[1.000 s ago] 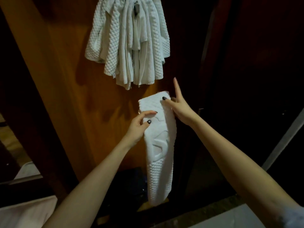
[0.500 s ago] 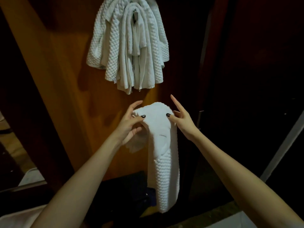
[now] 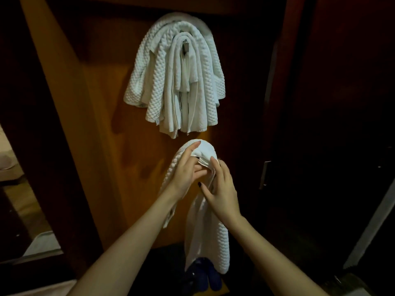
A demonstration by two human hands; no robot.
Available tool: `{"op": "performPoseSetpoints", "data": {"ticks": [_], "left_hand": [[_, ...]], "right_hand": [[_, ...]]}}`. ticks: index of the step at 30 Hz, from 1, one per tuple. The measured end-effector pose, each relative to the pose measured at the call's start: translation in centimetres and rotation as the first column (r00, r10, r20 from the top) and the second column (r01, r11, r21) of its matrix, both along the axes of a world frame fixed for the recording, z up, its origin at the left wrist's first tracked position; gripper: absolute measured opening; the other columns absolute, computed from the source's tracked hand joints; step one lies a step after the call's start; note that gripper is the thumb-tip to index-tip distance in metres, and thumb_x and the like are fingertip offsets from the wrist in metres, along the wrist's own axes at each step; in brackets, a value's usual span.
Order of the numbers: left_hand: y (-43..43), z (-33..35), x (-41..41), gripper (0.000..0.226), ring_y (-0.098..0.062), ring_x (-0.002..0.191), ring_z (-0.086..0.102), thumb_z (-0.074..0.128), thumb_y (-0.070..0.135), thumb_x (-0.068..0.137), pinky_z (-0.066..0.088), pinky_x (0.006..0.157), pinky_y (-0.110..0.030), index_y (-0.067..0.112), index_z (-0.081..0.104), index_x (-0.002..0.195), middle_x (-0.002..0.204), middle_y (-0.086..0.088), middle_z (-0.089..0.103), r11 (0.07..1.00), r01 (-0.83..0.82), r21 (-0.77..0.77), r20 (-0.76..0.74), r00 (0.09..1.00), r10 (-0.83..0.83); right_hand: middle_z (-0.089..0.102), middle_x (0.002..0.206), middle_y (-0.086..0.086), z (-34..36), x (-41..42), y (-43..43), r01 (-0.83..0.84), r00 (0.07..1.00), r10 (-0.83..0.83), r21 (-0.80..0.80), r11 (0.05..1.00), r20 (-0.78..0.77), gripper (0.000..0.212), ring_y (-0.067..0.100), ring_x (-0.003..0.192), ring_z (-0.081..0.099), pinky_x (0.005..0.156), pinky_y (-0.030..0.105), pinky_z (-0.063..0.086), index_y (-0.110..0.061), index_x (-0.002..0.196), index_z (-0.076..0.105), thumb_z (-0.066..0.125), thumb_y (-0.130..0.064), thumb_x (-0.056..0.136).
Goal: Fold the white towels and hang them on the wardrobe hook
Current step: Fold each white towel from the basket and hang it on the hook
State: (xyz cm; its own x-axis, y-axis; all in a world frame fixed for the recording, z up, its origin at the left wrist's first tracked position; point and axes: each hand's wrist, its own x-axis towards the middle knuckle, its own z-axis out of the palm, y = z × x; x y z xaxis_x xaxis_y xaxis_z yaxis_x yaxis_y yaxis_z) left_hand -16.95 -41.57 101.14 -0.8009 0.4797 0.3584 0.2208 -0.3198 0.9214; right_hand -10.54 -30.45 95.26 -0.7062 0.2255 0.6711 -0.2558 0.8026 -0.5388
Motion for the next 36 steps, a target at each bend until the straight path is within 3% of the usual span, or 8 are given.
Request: {"op": "performPoseSetpoints", "data": {"ticks": [4, 6, 10, 14, 18, 23, 27, 36], "left_hand": [[-1.0, 0.9, 0.1, 0.048, 0.006, 0.089, 0.063, 0.044, 0.005, 0.095, 0.055, 0.069, -0.025, 0.048, 0.047, 0.114, 0.112, 0.017, 0.057, 0.972, -0.190, -0.140, -0.271, 0.951, 0.147], [-2.4, 1.4, -0.7, 0.047, 0.004, 0.074, 0.055, 0.049, 0.008, 0.087, 0.048, 0.067, -0.032, 0.049, 0.042, 0.109, 0.103, 0.017, 0.050, 0.877, -0.410, -0.250, -0.580, 0.788, 0.203], [-5.0, 2.2, -2.9, 0.052, -0.022, 0.106, 0.055, 0.055, 0.003, 0.083, 0.043, 0.089, -0.034, 0.025, 0.044, 0.128, 0.108, -0.005, 0.058, 0.691, -0.612, -0.385, -0.889, 0.446, -0.100], [-6.6, 2.0, -3.8, 0.065, -0.030, 0.105, 0.057, 0.073, -0.003, 0.071, 0.053, 0.079, -0.040, 0.018, 0.048, 0.127, 0.116, -0.013, 0.056, 0.631, -0.771, -0.087, -0.988, -0.016, -0.156], [-6.8, 1.8, -4.5, 0.045, -0.029, 0.107, 0.045, 0.084, 0.003, 0.064, 0.041, 0.081, -0.042, 0.015, 0.071, 0.105, 0.119, -0.010, 0.042, 0.547, -0.809, 0.215, -0.966, -0.259, -0.004], [-6.6, 3.9, -4.5, 0.025, -0.036, 0.116, 0.051, 0.075, 0.008, 0.075, 0.045, 0.090, -0.050, 0.019, 0.071, 0.097, 0.133, -0.012, 0.052, 0.544, -0.826, 0.146, -0.988, -0.146, 0.044], [-6.0, 5.7, -3.7, 0.033, -0.028, 0.091, 0.063, 0.071, 0.007, 0.079, 0.051, 0.049, -0.034, 0.021, 0.067, 0.109, 0.114, -0.008, 0.059, 0.499, -0.867, -0.002, -1.000, 0.017, 0.026], [-4.5, 13.5, -5.2, 0.024, -0.025, 0.095, 0.051, 0.058, 0.017, 0.093, 0.036, 0.056, -0.033, 0.028, 0.066, 0.113, 0.110, -0.006, 0.043, 0.414, -0.908, -0.066, -0.998, 0.062, -0.025]], "right_hand": [[0.054, 0.132, 0.013, 1.5, -1.5, 1.1, 0.055, 0.985, -0.035, 0.117, 0.992, -0.167, 0.071, 0.030, 0.109, 0.061, 0.076, 0.042, 0.057, -0.017, 0.142, 0.043, 0.070, -0.001, 0.079], [0.062, 0.124, 0.015, 2.9, -2.1, 2.4, 0.049, 0.973, -0.001, 0.202, 0.978, -0.231, 0.064, 0.032, 0.105, 0.065, 0.074, 0.043, 0.058, -0.007, 0.133, 0.055, 0.071, 0.008, 0.073], [0.066, 0.116, 0.020, 5.3, -3.0, 3.8, 0.019, 0.954, 0.068, 0.284, 0.959, -0.293, 0.047, 0.034, 0.102, 0.067, 0.080, 0.045, 0.058, 0.003, 0.121, 0.061, 0.070, 0.011, 0.075], [0.067, 0.117, 0.019, 7.0, -3.6, 4.3, -0.026, 0.943, 0.121, 0.295, 0.955, -0.309, 0.045, 0.032, 0.105, 0.067, 0.088, 0.038, 0.055, 0.004, 0.124, 0.060, 0.068, 0.009, 0.080], [0.067, 0.118, 0.015, 8.2, -4.0, 4.3, -0.071, 0.913, 0.193, 0.326, 0.943, -0.360, 0.042, 0.017, 0.107, 0.063, 0.093, 0.016, 0.045, 0.000, 0.125, 0.059, 0.062, 0.005, 0.083], [0.063, 0.105, -0.005, 9.2, -4.0, 4.6, -0.166, 0.930, 0.241, 0.265, 0.950, -0.278, 0.047, -0.021, 0.094, 0.049, 0.081, -0.003, 0.035, -0.021, 0.126, 0.054, 0.054, -0.001, 0.083], [0.062, 0.127, 0.006, 9.7, -4.4, 5.1, -0.146, 0.928, 0.267, 0.405, 0.903, -0.261, 0.055, 0.011, 0.109, 0.061, 0.089, 0.016, 0.049, -0.026, 0.137, 0.049, 0.053, -0.005, 0.087], [0.050, 0.132, 0.016, 12.0, -6.4, 4.6, 0.160, 0.957, -0.011, 0.500, 0.851, -0.289, 0.036, 0.025, 0.086, 0.062, 0.051, 0.038, 0.054, -0.018, 0.126, 0.063, 0.065, -0.020, 0.090]]}}
